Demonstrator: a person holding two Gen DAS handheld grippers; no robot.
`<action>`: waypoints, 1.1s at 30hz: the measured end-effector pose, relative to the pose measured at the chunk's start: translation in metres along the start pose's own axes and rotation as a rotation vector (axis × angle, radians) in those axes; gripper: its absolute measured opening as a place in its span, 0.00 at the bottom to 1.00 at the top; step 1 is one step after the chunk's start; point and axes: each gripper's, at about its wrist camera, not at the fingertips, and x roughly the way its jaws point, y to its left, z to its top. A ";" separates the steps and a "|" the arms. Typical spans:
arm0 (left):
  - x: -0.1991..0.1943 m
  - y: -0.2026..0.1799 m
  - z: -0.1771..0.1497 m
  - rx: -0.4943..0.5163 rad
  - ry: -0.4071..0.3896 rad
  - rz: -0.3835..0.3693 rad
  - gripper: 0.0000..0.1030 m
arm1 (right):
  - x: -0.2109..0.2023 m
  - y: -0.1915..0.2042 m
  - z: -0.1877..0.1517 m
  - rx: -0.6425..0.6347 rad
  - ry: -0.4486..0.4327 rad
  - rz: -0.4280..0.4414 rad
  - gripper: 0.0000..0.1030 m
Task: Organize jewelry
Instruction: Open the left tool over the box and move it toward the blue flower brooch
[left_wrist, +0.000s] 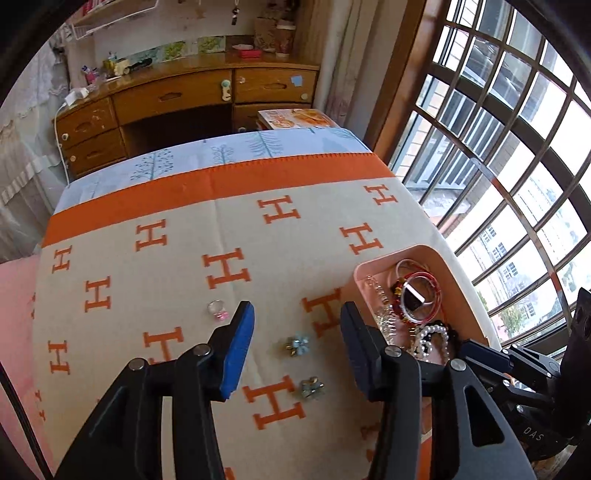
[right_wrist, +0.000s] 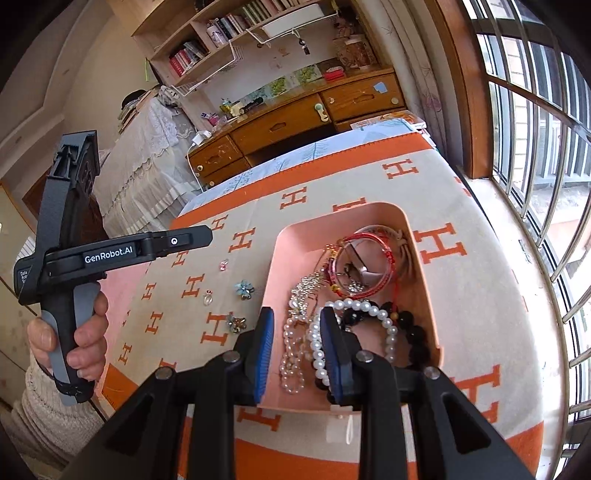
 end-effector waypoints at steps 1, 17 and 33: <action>-0.004 0.007 -0.002 -0.007 -0.003 0.015 0.45 | 0.001 0.005 0.002 -0.011 0.004 0.004 0.25; -0.037 0.070 -0.046 -0.011 -0.037 0.088 0.45 | 0.052 0.094 -0.010 -0.179 0.121 0.021 0.25; -0.015 0.102 -0.085 -0.040 -0.021 -0.001 0.46 | 0.119 0.104 -0.025 -0.188 0.169 -0.339 0.25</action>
